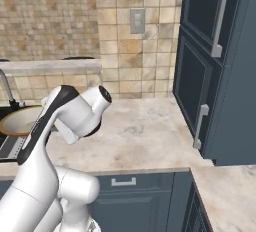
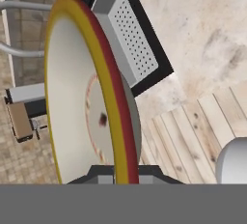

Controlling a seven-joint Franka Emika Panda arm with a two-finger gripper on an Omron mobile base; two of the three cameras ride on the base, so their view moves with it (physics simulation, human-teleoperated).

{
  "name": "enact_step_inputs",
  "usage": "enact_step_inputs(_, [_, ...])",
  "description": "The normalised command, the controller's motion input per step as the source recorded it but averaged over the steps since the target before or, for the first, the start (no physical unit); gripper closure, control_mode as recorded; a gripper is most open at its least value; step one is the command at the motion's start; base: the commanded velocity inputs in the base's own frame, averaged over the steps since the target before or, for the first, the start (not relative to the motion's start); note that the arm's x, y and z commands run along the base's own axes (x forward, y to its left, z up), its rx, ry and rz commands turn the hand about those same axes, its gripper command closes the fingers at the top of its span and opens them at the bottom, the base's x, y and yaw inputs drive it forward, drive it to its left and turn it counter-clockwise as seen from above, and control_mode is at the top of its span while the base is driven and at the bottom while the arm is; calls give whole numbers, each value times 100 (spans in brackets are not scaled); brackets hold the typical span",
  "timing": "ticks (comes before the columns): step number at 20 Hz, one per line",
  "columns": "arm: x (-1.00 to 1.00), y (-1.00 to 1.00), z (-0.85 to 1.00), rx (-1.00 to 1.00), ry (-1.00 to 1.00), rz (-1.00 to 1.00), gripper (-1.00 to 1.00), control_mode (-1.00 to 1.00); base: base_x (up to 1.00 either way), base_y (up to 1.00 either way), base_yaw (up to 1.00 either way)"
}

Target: Pick the cup and bowl from the counter and place them on the counter next to the sink.

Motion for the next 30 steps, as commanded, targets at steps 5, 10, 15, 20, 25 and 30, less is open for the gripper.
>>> enact_step_inputs(5, [0, 0, 0, 0, 0, 0, 100, 100, 0, 0, 0])
enact_step_inputs(10, [0, 0, -9, 0, 2, 0, 100, -100, 0, 0, 0])
enact_step_inputs(15, [0, -7, -53, 2, 24, 0, 100, -100, 0, 0, 0])
enact_step_inputs(20, [60, -41, -27, 10, 33, -6, 100, -100, 0, 0, 0])
enact_step_inputs(25, [83, -7, 0, 0, 15, -2, 100, -100, 0, 0, 0])
enact_step_inputs(30, [27, 0, 3, 0, 1, -3, 100, -100, 0, 0, 0])
